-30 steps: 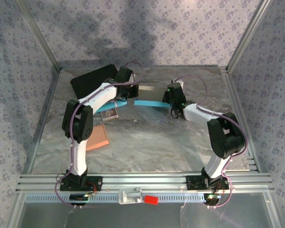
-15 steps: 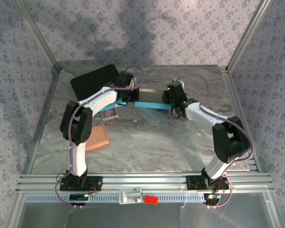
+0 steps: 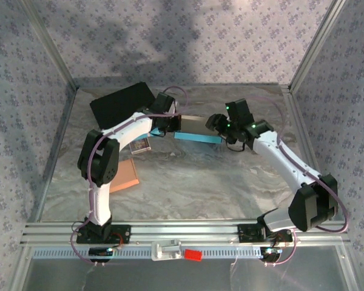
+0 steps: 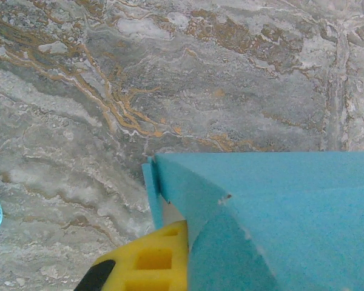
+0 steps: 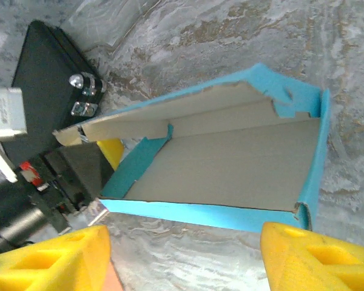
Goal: Fold the paper box
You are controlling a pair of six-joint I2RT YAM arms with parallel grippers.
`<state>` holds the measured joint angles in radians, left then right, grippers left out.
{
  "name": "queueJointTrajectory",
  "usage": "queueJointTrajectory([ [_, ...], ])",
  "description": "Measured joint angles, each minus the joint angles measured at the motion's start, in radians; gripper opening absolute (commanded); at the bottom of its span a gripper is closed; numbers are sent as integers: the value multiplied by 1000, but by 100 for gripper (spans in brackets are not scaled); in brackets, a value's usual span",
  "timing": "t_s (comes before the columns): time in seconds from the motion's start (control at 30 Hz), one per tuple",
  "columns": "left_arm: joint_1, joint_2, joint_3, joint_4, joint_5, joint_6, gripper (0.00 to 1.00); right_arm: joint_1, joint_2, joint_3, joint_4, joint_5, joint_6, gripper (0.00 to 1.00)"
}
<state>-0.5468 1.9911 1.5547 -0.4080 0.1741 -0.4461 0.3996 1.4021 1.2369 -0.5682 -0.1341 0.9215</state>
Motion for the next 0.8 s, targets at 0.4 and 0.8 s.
queueJointTrajectory([
  [0.4,-38,-72,-102,38,-19,26,4,-324,256,363,-290,-236,3,62],
  [0.8,-69,-151,-244,141,-40,35,12,-261,404,296,-370,-382,-20,60],
])
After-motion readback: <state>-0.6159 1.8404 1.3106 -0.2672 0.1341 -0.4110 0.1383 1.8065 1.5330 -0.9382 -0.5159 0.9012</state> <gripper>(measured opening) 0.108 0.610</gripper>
